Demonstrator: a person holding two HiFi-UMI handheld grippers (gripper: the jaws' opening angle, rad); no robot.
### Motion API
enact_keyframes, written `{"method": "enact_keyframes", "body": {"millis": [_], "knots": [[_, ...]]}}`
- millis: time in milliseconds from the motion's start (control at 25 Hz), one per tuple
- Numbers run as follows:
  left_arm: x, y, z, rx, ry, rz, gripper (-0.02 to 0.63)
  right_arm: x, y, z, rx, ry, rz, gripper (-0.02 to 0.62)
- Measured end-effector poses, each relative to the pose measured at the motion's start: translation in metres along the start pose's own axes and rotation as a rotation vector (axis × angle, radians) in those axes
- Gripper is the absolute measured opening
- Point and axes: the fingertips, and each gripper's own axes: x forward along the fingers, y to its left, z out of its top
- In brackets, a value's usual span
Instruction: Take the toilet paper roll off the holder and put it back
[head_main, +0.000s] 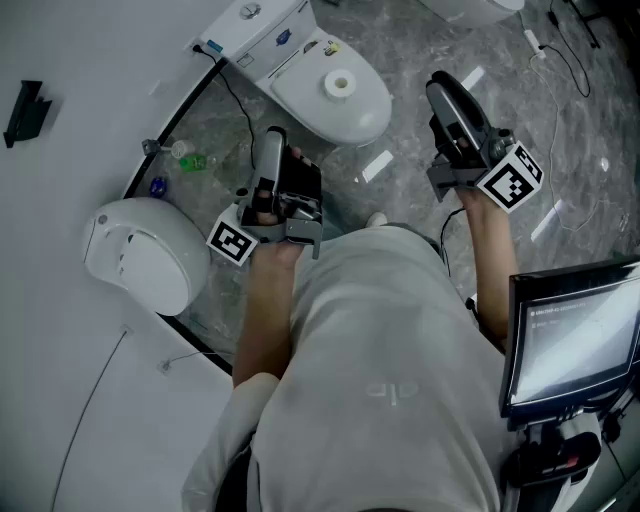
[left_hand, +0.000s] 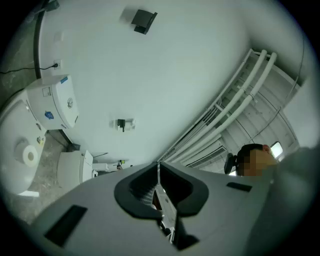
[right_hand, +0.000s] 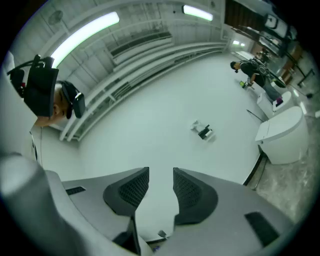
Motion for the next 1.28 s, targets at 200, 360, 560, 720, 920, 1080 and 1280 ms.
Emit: {"method": "enact_keyframes", "body": {"millis": [200, 360, 560, 720, 920, 1080, 1280], "knots": [[0.014, 0.024, 0.077, -0.004, 0.018, 0.018, 0.006, 0.088, -0.036, -0.055, -0.167, 0.231, -0.074, 0.170], [0.013, 0.047, 0.115, -0.004, -0.034, 0.068, 0.005, 0.140, -0.085, -0.117, -0.235, 0.453, -0.076, 0.221], [-0.007, 0.071, 0.140, 0.032, -0.163, 0.160, 0.006, 0.168, -0.155, -0.210, -0.344, 0.755, -0.076, 0.222], [-0.009, 0.036, 0.106, 0.056, -0.276, 0.220, 0.005, 0.121, -0.181, -0.229, -0.424, 0.962, -0.082, 0.255], [-0.019, 0.001, 0.051, 0.060, -0.356, 0.272, 0.005, 0.043, -0.218, -0.237, -0.522, 1.145, -0.130, 0.255], [-0.048, 0.022, 0.063, 0.072, -0.422, 0.333, 0.005, 0.039, -0.252, -0.289, -0.561, 1.289, -0.118, 0.255], [-0.067, 0.036, 0.059, 0.070, -0.460, 0.376, 0.005, 0.024, -0.278, -0.323, -0.601, 1.415, -0.120, 0.255]]}}
